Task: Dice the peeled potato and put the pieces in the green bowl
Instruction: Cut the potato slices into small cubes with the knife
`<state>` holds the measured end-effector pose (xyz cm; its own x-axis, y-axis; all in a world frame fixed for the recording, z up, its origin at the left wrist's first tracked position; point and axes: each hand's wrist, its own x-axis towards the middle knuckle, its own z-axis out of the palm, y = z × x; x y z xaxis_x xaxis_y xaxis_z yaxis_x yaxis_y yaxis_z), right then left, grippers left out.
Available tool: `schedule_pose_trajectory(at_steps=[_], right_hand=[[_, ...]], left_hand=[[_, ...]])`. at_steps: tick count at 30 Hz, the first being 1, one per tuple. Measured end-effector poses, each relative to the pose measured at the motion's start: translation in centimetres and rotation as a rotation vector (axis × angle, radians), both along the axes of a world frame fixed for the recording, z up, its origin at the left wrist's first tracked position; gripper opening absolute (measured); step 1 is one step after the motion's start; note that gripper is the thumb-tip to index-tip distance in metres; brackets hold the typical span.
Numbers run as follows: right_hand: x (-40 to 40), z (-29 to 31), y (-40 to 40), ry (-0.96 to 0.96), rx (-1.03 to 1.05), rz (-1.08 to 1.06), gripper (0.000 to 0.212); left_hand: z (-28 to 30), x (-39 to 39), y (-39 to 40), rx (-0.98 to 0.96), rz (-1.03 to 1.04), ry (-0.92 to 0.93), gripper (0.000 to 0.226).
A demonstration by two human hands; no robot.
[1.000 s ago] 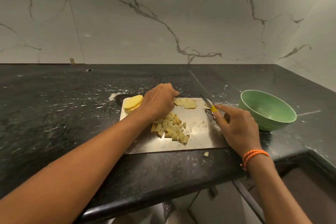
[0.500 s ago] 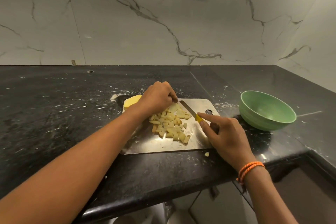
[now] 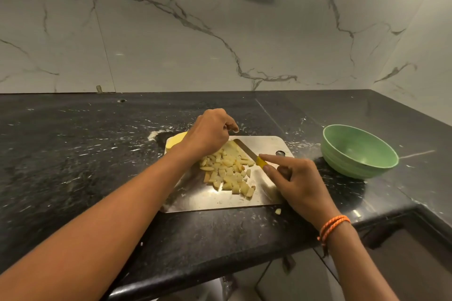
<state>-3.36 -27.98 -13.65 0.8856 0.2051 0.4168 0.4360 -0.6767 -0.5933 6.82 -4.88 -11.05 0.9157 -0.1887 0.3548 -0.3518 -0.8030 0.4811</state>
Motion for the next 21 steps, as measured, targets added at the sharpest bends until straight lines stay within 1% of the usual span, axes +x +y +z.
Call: schedule_pose_trajectory(at_steps=[2, 4, 7, 10, 13, 16, 17, 21], right_hand=[[0.2, 0.1, -0.4, 0.046, 0.141, 0.031, 0.029], [0.4, 0.0, -0.5, 0.018, 0.123, -0.003, 0.029], [0.4, -0.2, -0.2, -0.015, 0.062, -0.04, 0.029], [0.4, -0.3, -0.3, -0.006, 0.108, -0.03, 0.028], [0.6, -0.3, -0.7, 0.025, 0.191, -0.019, 0.027], [0.5, -0.2, -0.6, 0.055, 0.233, -0.009, 0.026], [0.5, -0.1, -0.6, 0.06, 0.239, -0.008, 0.025], [0.5, 0.0, -0.6, 0.068, 0.237, -0.007, 0.025]], left_hand=[[-0.1, 0.1, 0.2, -0.007, -0.01, 0.017, 0.041], [-0.1, 0.2, 0.4, -0.041, -0.02, 0.046, 0.043], [0.6, 0.3, 1.0, -0.055, -0.045, 0.047, 0.04], [2.0, 0.5, 2.4, -0.024, -0.059, 0.064, 0.037], [3.0, 0.7, 5.0, -0.019, -0.08, 0.208, 0.026], [3.8, 0.9, 7.9, -0.013, -0.096, 0.356, 0.011], [4.1, 0.9, 8.7, -0.004, -0.1, 0.413, 0.01], [4.7, 0.9, 10.4, 0.125, -0.102, 0.67, 0.037]])
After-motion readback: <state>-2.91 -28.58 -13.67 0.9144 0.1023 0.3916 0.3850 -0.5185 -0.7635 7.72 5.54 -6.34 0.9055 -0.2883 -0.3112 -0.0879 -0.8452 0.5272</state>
